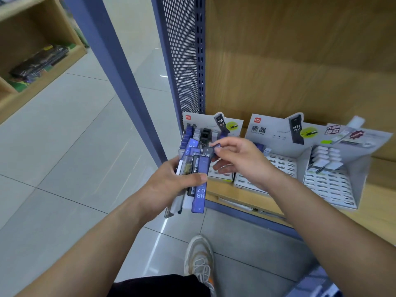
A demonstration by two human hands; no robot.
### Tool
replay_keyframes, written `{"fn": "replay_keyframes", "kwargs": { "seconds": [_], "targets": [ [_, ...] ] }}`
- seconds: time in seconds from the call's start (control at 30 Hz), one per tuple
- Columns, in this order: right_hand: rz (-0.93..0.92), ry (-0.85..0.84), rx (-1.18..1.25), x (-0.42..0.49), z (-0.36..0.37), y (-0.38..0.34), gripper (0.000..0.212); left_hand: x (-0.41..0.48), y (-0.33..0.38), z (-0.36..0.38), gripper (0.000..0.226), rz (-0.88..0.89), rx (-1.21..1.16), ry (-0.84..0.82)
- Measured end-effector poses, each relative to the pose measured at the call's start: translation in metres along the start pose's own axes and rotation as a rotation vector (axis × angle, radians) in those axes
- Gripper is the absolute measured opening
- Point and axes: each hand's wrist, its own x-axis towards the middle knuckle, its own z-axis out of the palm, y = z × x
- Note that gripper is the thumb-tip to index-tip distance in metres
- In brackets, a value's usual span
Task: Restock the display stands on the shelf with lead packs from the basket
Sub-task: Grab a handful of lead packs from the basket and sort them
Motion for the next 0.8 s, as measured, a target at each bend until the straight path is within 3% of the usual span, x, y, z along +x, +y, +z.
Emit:
{"fn": "replay_keyframes", "kwargs": {
  "seconds": [0.07,0.2,0.4,0.7,0.8],
  "targets": [
    [-0.001,0.021,0.083,-0.003,-0.003,-0.004,0.008,0.001,0.004,0.008,0.051,0.009,-0.004,-0.001],
    [0.003,0.119,0.202,-0.011,-0.02,-0.01,0.007,0.002,0.016,0.021,0.025,0.013,-0.078,-0.004],
    [-0.007,0.236,0.346,-0.033,-0.063,-0.007,0.013,0.009,0.027,0.04,0.027,0.023,-0.065,-0.023],
    [0.055,0.244,0.268,-0.054,-0.108,0.025,0.02,0.021,0.023,0.055,0.036,-0.011,0.012,-0.011],
    [0.071,0.183,0.288,-0.055,-0.116,0.037,0.042,0.023,0.023,0.058,0.036,-0.02,0.011,-0.006]
  ]
}}
